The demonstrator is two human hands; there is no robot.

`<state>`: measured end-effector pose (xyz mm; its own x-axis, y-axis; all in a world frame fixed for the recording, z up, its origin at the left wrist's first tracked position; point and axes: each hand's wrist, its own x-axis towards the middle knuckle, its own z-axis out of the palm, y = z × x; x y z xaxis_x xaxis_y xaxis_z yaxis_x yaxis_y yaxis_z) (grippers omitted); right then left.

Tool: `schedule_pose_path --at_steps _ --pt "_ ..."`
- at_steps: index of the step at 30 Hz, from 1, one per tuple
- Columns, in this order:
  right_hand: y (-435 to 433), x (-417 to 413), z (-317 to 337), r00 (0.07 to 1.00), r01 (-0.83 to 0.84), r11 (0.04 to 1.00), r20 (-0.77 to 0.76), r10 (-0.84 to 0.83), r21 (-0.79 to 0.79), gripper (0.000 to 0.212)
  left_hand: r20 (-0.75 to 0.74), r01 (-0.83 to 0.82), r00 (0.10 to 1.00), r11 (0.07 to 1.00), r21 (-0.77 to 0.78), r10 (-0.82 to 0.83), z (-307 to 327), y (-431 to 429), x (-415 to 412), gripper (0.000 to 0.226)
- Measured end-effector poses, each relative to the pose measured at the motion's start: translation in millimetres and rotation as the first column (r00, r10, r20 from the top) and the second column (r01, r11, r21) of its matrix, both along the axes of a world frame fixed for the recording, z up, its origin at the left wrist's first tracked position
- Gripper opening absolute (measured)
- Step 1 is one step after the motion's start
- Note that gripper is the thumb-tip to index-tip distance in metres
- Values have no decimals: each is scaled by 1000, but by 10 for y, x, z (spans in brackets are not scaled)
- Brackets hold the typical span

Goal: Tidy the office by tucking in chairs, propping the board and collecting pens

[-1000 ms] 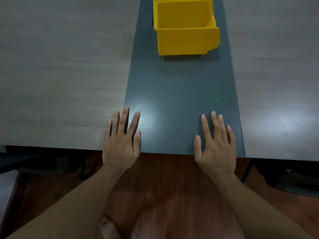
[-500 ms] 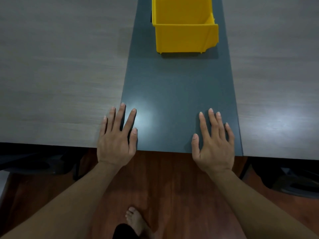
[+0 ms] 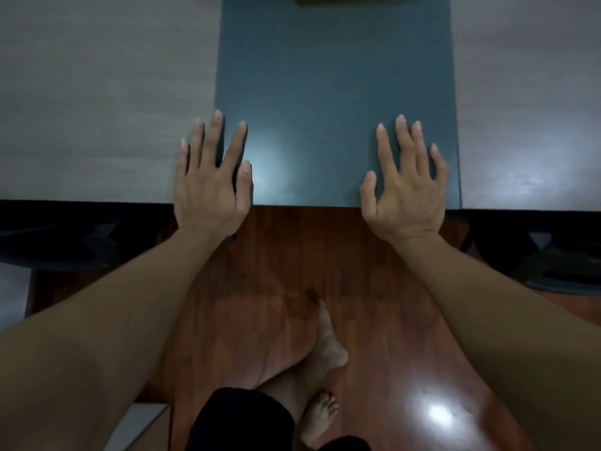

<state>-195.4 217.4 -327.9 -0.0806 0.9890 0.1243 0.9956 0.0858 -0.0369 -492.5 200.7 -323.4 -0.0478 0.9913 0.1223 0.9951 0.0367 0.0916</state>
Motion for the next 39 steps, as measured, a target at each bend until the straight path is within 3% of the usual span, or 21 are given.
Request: schedule_pose_path --at_steps 39 --pt "491 21 -140 1000 -24 996 13 23 86 73 -36 46 998 999 25 -45 -77 484 -96 56"
